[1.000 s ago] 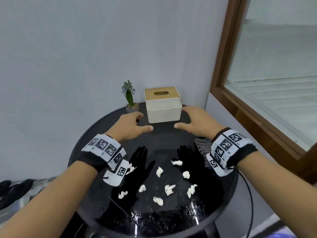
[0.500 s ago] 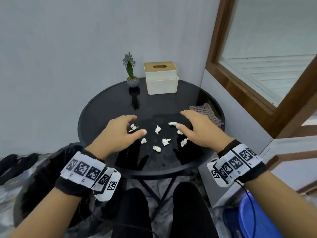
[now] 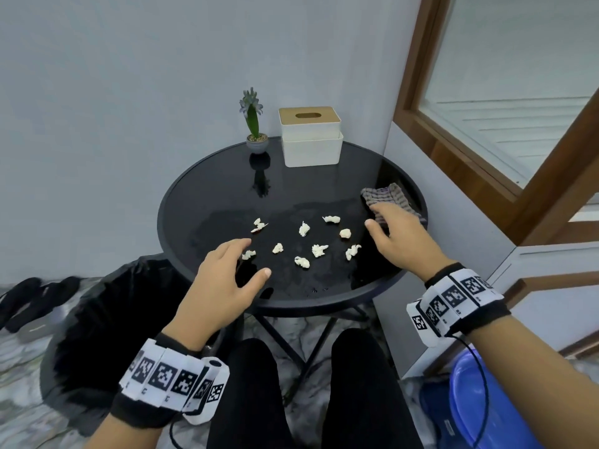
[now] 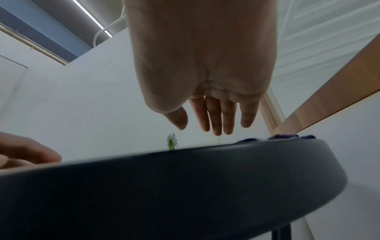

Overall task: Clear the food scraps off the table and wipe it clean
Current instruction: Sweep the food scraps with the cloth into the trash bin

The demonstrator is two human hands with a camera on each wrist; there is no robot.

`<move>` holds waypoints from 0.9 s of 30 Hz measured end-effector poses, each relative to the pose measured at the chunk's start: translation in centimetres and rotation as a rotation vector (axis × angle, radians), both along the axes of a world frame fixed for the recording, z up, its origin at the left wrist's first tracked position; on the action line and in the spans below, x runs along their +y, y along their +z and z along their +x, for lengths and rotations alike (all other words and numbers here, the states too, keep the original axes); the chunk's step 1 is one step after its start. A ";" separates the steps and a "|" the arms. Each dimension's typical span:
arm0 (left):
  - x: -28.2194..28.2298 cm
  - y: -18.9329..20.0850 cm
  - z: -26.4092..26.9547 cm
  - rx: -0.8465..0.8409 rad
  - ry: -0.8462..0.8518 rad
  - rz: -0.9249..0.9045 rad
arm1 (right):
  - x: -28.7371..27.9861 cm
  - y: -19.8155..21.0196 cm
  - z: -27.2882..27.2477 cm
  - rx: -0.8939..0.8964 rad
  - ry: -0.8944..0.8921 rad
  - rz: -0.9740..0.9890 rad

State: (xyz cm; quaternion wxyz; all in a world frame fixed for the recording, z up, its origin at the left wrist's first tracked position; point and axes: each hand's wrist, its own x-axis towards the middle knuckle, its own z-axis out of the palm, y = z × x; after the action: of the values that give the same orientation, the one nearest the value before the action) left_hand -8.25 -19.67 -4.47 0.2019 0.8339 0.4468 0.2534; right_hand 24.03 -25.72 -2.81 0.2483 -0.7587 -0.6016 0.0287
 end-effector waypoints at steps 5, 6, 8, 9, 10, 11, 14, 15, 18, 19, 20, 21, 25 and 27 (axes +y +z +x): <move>-0.3 -1.7 -0.2 -0.047 0.029 0.030 | 1.5 0.1 2.1 -0.033 -0.051 0.006; -0.4 -1.9 -0.2 -0.058 0.037 0.031 | 1.9 0.1 2.5 -0.043 -0.063 0.003; -0.7 -2.4 0.0 -0.047 0.046 0.069 | 2.7 -0.1 3.2 -0.054 -0.086 -0.018; -0.8 -2.6 0.0 -0.028 0.046 0.108 | 3.1 -0.2 3.5 -0.059 -0.094 -0.036; -0.9 -2.8 0.1 -0.011 0.046 0.144 | 3.5 -0.4 3.8 -0.067 -0.098 -0.054; -0.9 -3.0 0.2 0.000 0.051 0.171 | 3.9 -0.5 4.0 -0.073 -0.102 -0.076; -1.0 -3.5 0.1 0.018 0.087 0.194 | 4.8 -1.0 4.4 -0.096 -0.100 -0.175; -1.1 -3.8 0.0 0.027 0.101 0.205 | 4.9 -1.2 4.5 -0.120 -0.096 -0.208; -1.4 -4.5 0.0 0.064 0.148 0.214 | 5.6 -1.9 4.7 -0.161 -0.090 -0.239; -1.5 -4.9 -0.2 0.076 0.161 0.209 | 5.9 -2.4 4.5 -0.159 -0.090 -0.244; -1.6 -4.8 -0.1 0.067 0.171 0.212 | 5.9 -2.2 4.6 -0.170 -0.106 -0.228; -1.7 -4.8 -0.1 0.056 0.173 0.221 | 5.9 -2.2 4.7 -0.187 -0.117 -0.217; -1.8 -4.7 -0.2 0.016 0.184 0.237 | 6.2 -2.3 5.0 -0.190 -0.139 -0.227; -1.9 -5.0 -0.2 -0.004 0.187 0.239 | 6.2 -2.4 5.1 -0.181 -0.122 -0.230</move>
State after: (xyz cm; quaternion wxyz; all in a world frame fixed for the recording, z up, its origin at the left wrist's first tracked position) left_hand -8.44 -21.57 -9.43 0.0775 0.8063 0.4888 0.3240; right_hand 29.16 -19.55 -5.23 0.1057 -0.8167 -0.5671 0.0140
